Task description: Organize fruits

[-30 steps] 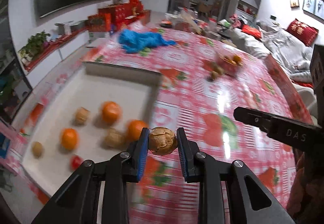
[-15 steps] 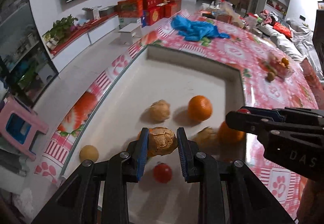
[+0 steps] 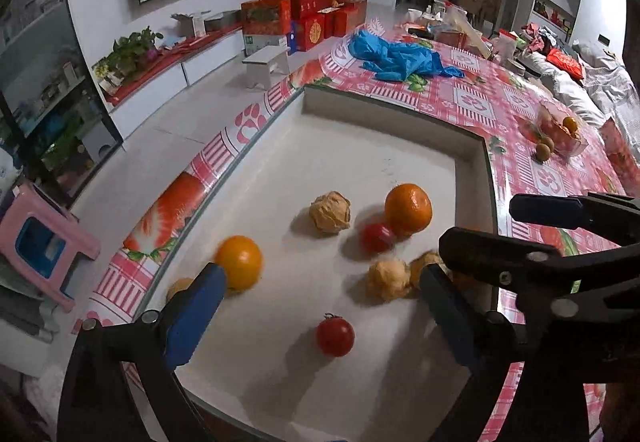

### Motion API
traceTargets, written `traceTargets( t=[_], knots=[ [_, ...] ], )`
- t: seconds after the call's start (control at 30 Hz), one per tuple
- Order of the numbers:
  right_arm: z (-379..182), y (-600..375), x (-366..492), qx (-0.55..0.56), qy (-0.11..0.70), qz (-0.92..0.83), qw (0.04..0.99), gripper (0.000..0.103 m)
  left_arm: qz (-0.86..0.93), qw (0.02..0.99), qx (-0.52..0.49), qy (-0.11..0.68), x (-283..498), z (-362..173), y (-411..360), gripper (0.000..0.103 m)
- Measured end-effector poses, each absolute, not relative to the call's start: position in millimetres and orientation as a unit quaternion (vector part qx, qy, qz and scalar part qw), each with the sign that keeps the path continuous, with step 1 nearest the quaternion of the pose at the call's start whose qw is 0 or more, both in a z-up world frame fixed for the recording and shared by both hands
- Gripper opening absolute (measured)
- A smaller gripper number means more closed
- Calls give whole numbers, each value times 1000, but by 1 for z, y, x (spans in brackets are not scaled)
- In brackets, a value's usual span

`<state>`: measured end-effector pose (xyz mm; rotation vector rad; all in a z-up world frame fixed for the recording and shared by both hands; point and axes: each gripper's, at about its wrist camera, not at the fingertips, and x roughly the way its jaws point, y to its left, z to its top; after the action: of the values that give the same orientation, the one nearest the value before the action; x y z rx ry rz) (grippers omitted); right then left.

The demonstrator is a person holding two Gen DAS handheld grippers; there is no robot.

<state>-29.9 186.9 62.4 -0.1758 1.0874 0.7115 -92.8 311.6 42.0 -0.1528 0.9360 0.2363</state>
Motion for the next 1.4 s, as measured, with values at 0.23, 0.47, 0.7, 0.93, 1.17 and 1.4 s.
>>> traceTargets(
  t=[0.23, 0.47, 0.7, 0.93, 1.17, 1.4],
  knots=[
    [62, 184, -29, -88, 513, 323, 790, 87, 116, 878, -74, 457, -94, 41, 310, 98],
    [61, 179, -25, -85, 519, 311, 792, 93, 109, 879, -74, 458, -95, 40, 307, 102],
    [59, 178, -25, -101, 518, 298, 795, 103, 123, 873, -63, 468, -93, 37, 306, 102],
    [58, 181, -28, -123, 515, 292, 796, 103, 121, 879, -50, 459, -95, 41, 302, 102],
    [59, 187, -34, -146, 509, 294, 796, 103, 132, 876, -29, 462, -94, 42, 296, 102],
    [62, 191, -40, -176, 497, 292, 798, 103, 134, 874, -19, 466, -94, 42, 291, 102]
  ],
)
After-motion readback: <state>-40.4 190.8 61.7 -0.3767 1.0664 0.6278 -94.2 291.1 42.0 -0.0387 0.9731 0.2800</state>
